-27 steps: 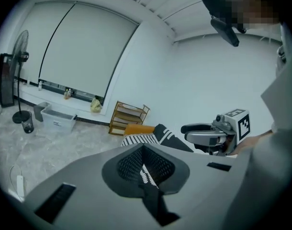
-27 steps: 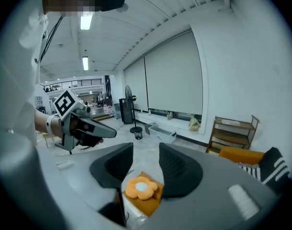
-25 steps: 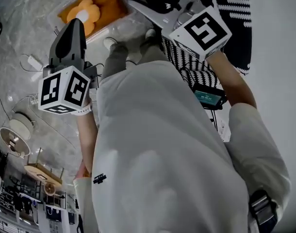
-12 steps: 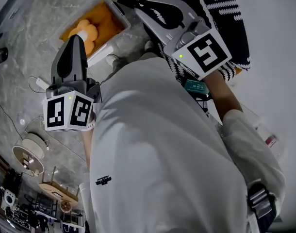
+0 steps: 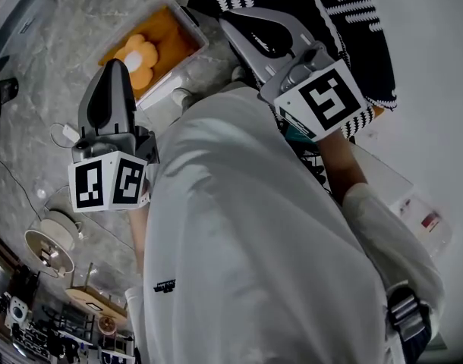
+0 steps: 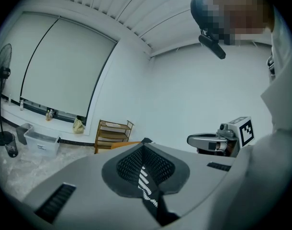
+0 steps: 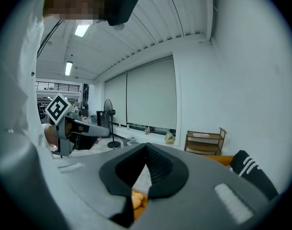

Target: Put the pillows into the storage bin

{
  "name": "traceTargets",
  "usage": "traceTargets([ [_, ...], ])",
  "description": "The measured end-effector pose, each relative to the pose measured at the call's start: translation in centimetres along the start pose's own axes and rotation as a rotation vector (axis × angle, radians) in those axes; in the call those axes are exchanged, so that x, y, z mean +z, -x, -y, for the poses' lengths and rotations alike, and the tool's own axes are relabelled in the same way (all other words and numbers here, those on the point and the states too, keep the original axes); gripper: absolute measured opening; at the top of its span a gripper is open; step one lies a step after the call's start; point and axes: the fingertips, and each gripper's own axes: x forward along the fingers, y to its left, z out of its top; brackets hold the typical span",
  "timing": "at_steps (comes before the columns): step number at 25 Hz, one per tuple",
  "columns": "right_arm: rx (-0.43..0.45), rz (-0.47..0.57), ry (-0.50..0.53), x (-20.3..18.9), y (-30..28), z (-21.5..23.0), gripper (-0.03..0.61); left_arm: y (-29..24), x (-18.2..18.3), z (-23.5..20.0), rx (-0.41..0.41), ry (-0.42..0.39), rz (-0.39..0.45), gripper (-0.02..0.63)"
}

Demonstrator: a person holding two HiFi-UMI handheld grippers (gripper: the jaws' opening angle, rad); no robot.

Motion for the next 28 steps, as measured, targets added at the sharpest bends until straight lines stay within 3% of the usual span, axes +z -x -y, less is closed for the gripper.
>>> traceTargets([
  [6,0.064,-0.034,-0.002,-0.4,-0.4,-1.1,0.012,0.3,-0.1,0.3,-0.004,0.015,0.012,0.009],
  [28,0.086,-0.057,-0.033,-0.3,-1.2,-0.1,0.012,0.0,-1.2,0.0,0.022,0.069,-0.003,0.009],
])
